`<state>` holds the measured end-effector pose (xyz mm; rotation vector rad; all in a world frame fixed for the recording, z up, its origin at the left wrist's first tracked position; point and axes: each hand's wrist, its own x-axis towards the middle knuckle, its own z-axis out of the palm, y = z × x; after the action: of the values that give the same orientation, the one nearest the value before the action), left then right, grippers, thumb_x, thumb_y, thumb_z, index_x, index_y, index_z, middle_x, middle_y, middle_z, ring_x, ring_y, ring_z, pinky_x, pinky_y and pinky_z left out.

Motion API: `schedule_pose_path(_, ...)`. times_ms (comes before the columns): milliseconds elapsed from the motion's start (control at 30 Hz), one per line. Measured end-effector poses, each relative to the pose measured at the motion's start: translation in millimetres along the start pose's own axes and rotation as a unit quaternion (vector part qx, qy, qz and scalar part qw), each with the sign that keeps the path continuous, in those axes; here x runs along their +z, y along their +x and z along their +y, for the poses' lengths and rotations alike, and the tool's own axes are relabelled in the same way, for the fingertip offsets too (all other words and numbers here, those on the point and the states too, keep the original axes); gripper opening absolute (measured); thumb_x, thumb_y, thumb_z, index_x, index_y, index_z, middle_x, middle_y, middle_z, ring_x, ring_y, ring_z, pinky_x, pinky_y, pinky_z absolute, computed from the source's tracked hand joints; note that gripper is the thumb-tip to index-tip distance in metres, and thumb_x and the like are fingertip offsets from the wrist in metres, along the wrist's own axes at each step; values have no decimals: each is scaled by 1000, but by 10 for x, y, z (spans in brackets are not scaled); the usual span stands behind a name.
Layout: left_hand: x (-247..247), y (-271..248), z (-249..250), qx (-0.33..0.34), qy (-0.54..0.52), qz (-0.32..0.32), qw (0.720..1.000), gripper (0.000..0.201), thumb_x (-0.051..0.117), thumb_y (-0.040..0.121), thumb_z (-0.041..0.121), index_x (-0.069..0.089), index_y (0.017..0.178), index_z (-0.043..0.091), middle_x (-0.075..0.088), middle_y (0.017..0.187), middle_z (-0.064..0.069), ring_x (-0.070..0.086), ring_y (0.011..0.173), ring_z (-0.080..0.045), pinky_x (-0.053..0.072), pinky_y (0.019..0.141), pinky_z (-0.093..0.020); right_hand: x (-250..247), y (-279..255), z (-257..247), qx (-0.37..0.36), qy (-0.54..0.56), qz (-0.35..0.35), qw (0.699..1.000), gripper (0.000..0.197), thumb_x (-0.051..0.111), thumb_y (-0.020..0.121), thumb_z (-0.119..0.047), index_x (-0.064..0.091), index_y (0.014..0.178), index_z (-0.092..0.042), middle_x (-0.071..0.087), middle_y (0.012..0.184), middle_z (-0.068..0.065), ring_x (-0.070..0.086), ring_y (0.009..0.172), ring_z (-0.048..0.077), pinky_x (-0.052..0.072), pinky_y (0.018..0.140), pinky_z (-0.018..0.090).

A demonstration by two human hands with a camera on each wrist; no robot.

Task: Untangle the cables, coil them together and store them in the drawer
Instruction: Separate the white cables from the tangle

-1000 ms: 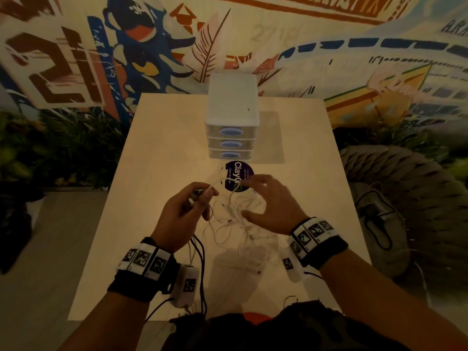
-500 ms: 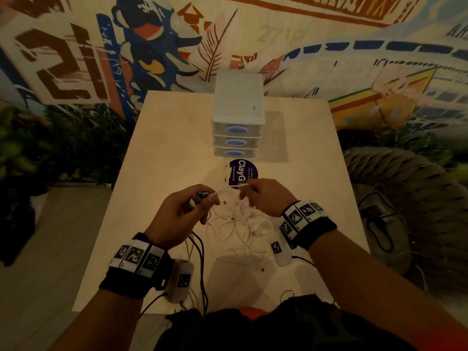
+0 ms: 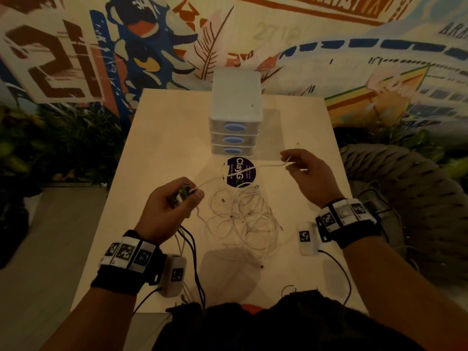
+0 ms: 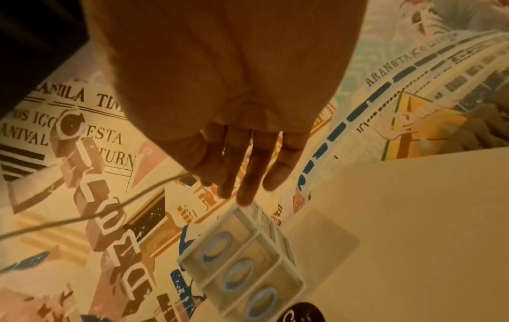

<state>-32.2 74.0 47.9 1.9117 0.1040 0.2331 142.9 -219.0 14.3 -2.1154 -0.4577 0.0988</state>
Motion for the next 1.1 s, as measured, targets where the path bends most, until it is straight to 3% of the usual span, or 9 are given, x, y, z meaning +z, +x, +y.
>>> schedule_pose_path(133, 83, 45, 106, -2, -45, 12, 999, 23, 57, 102, 14, 55, 81, 5, 59, 60, -11, 48, 48, -1, 38, 54, -13, 3, -203, -84, 32, 56, -97, 993, 72, 57, 89, 5, 44, 139, -46, 67, 120, -6, 72, 96, 15, 58, 86, 36)
schedule_pose_path(233, 144, 73, 178, 6, -50, 3, 999, 21, 51, 104, 14, 54, 84, 9, 63, 65, -18, 48, 45, 1, 35, 51, -10, 345, -476, -165, 51, 89, -182, 978, 60, 62, 86, 0, 37, 126, -37, 65, 120, -2, 72, 91, 20, 60, 80, 45)
schedule_pose_path(400, 166, 68, 190, 25, -38, -13, 999, 19, 49, 106, 20, 54, 88, 17, 68, 69, -12, 47, 46, 2, 35, 50, -9, 1019, -765, -130, 32, 0, -337, 941, 67, 77, 84, -37, 35, 136, -40, 58, 132, -8, 58, 113, 7, 49, 94, 26)
schedule_pose_path(500, 162, 54, 201, 35, -46, 2, 998, 19, 48, 105, 19, 52, 88, 13, 68, 70, -11, 49, 48, 2, 39, 53, -11, 1247, -805, -50, 5, -85, -361, 929, 49, 73, 88, -45, 54, 132, -35, 61, 129, -5, 57, 117, 13, 46, 103, 34)
schedule_pose_path(600, 91, 44, 190, 26, -58, 33, 997, 27, 50, 102, 36, 52, 89, 13, 66, 63, 2, 43, 45, -22, 41, 52, -29, 1233, -812, 43, 5, -175, -386, 905, 32, 57, 97, -50, 66, 114, -24, 67, 120, 2, 60, 110, 23, 48, 97, 40)
schedule_pose_path(667, 32, 39, 159, 13, -63, 69, 996, 27, 50, 100, 41, 53, 90, 16, 67, 65, 1, 44, 47, -20, 37, 52, -27, 1116, -818, 152, 27, -184, -372, 910, 32, 52, 101, -48, 66, 106, -20, 69, 111, 5, 62, 103, 25, 50, 92, 42)
schedule_pose_path(867, -21, 36, 115, 2, -73, 141, 987, 21, 49, 107, 27, 53, 91, 15, 64, 59, 6, 45, 56, -59, 27, 44, -47, 613, -701, 311, 106, -153, -264, 947, 22, 62, 97, -38, 79, 103, -25, 75, 108, -3, 66, 103, 15, 49, 94, 33)
schedule_pose_path(1000, 35, 66, 118, -5, -79, 144, 986, 21, 53, 104, 33, 54, 88, 19, 70, 69, -4, 39, 41, -32, 28, 45, -33, 464, -571, 191, 115, 7, -169, 979, 17, 63, 99, -31, 79, 101, -30, 78, 92, -13, 69, 92, 0, 49, 90, 20)
schedule_pose_path(1100, 127, 87, 154, 4, -57, 128, 990, 17, 54, 105, 23, 55, 92, 12, 72, 79, -14, 53, 47, 1, 40, 52, -19, 420, -483, 45, 120, 133, -146, 973, 21, 57, 103, -25, 78, 103, -18, 78, 89, -1, 71, 82, 10, 53, 78, 22)
